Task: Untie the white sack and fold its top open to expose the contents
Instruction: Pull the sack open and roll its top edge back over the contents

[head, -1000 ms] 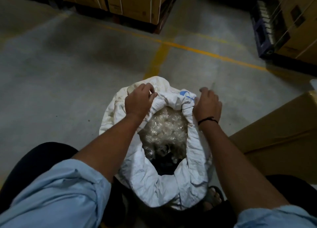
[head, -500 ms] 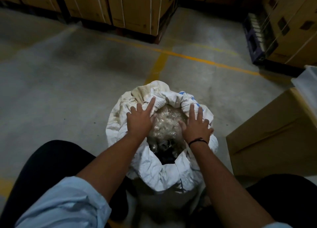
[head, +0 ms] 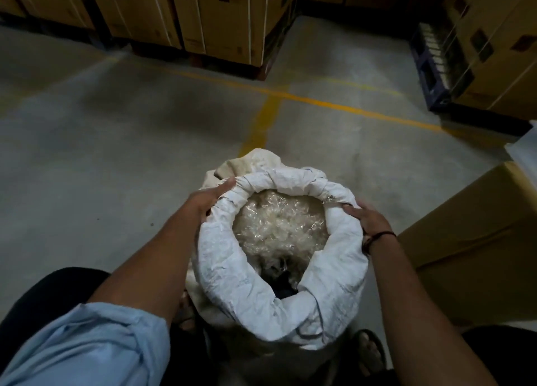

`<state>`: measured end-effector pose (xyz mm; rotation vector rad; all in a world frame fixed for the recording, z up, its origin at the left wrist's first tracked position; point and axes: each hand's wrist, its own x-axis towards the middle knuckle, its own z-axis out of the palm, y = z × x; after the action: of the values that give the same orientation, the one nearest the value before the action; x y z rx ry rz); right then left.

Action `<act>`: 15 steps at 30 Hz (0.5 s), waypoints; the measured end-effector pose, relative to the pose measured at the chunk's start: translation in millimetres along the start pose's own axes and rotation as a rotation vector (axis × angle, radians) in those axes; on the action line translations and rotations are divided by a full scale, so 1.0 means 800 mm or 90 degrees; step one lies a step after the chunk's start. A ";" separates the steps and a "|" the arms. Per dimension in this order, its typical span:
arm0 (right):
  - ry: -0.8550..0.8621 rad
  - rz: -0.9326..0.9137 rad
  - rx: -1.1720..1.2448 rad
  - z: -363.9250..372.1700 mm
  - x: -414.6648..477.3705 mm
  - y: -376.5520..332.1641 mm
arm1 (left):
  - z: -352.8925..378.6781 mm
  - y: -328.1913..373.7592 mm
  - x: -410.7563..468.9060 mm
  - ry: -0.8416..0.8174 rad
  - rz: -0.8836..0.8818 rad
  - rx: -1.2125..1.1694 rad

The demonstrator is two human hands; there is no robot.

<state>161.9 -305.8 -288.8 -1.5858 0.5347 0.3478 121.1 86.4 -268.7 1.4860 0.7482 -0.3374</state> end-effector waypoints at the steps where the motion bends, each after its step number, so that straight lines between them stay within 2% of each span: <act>1: 0.038 -0.020 -0.019 0.007 -0.013 -0.006 | 0.007 -0.003 -0.001 0.078 0.030 0.033; 3: 0.124 -0.064 -0.083 0.013 -0.026 -0.016 | 0.022 0.006 -0.013 0.250 0.127 0.146; 5: 0.179 -0.079 -0.140 0.015 -0.036 -0.024 | 0.038 0.020 -0.029 0.407 0.260 0.352; 7: 0.218 -0.063 -0.234 0.021 -0.054 -0.031 | 0.053 0.028 -0.049 0.510 0.429 0.532; 8: 0.234 -0.045 -0.286 0.023 -0.065 -0.034 | 0.065 0.031 -0.066 0.512 0.529 0.577; 9: 0.255 -0.032 -0.324 0.026 -0.074 -0.034 | 0.079 0.030 -0.083 0.473 0.615 0.598; 10: 0.281 -0.028 -0.350 0.028 -0.082 -0.034 | 0.094 0.024 -0.098 0.390 0.685 0.605; 11: 0.306 -0.028 -0.367 0.031 -0.092 -0.034 | 0.111 0.015 -0.114 0.279 0.701 0.618; 12: 0.323 -0.028 -0.382 0.034 -0.102 -0.031 | 0.127 0.003 -0.126 0.166 0.660 0.645; 15: 0.312 -0.002 -0.428 0.047 -0.132 -0.019 | 0.165 -0.044 -0.163 -0.105 0.420 0.725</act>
<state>84.5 -254.8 -224.1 -2.3474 0.8457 0.1316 34.8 -75.5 -224.3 2.6123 -0.1903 -0.3834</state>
